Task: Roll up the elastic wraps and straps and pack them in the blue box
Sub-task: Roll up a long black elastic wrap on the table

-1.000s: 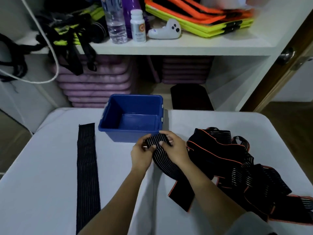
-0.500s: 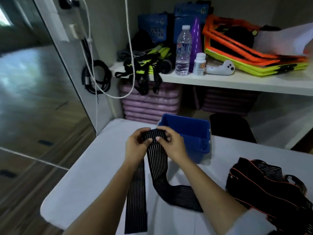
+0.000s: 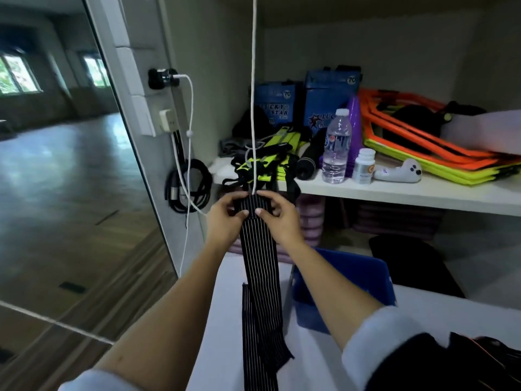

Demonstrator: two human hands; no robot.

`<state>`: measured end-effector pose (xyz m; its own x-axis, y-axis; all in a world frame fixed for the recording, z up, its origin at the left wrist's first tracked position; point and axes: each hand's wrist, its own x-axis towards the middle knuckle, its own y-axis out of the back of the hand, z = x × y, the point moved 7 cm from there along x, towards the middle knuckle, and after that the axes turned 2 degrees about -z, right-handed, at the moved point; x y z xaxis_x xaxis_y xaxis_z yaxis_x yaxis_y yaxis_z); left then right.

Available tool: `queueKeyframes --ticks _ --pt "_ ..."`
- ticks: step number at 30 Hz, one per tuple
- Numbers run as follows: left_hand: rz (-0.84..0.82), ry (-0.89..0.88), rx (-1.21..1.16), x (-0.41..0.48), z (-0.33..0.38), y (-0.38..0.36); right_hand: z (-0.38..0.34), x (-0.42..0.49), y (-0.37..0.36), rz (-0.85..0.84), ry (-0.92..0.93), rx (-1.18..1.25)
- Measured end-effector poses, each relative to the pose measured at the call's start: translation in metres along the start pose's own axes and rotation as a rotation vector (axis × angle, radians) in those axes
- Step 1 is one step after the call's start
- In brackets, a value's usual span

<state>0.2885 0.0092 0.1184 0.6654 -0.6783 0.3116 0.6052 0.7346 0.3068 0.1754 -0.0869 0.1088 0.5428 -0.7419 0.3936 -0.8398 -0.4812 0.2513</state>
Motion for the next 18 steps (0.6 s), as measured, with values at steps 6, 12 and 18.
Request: queueKeyframes --ticks 6,12,18 --pt "0.033 -0.167 -0.042 0.039 0.041 0.024 -0.045 0.040 0.004 0.087 0.119 0.065" --pt "-0.016 -0.145 -0.055 0.001 0.022 0.017 -0.020 -0.001 0.000 0.063 0.107 0.087" --pt "-0.093 0.121 0.005 -0.085 -0.079 -0.011 0.070 -0.094 -0.019 -0.072 -0.175 0.064"
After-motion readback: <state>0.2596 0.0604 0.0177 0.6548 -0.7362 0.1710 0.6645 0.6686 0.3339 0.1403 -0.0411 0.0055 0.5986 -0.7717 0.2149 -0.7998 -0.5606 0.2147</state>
